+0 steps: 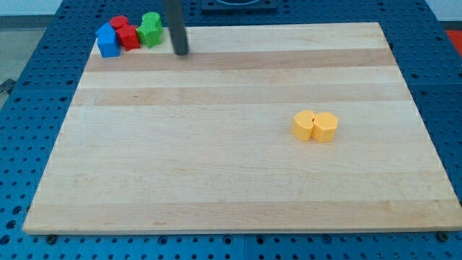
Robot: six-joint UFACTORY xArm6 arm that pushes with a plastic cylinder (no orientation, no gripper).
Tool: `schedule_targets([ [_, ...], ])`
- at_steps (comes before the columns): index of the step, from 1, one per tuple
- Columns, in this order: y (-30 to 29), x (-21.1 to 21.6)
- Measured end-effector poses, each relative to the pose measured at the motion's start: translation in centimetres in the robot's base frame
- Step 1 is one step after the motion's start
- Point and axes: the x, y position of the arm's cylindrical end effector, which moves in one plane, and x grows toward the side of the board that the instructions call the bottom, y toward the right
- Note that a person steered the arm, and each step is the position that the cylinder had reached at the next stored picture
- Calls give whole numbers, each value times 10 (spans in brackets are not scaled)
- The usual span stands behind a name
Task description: Push the yellow hexagon into the yellow star
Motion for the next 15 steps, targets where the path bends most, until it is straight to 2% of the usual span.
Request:
schedule_targets([
  [1,94,9],
  [3,299,78],
  [4,375,127],
  [5,411,175],
  [7,378,188],
  [8,369,177],
  [9,369,137],
  [10,375,145],
  [11,381,173],
  [12,357,185],
  [15,231,189],
])
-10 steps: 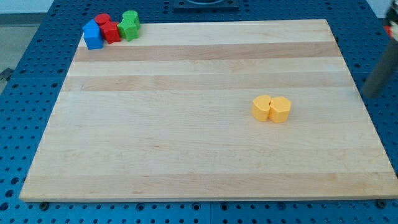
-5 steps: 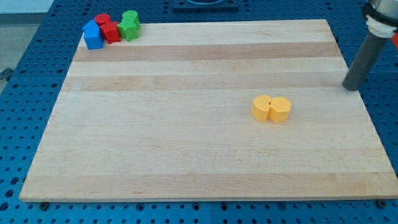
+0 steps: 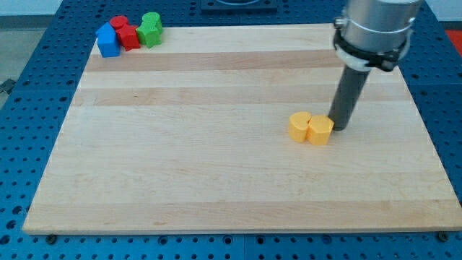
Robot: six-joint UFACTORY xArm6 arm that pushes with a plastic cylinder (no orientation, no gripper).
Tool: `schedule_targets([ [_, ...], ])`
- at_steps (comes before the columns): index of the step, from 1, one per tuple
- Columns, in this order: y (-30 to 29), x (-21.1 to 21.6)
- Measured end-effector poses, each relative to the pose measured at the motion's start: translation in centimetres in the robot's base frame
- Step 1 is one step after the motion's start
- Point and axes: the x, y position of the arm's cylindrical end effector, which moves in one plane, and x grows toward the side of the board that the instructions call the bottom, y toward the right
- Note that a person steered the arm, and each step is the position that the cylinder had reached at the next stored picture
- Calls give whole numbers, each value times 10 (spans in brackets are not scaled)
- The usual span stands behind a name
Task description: Push the yellow hexagon into the yellow star
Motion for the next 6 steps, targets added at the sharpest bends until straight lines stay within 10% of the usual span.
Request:
schedule_targets([
  [6,-33,43],
])
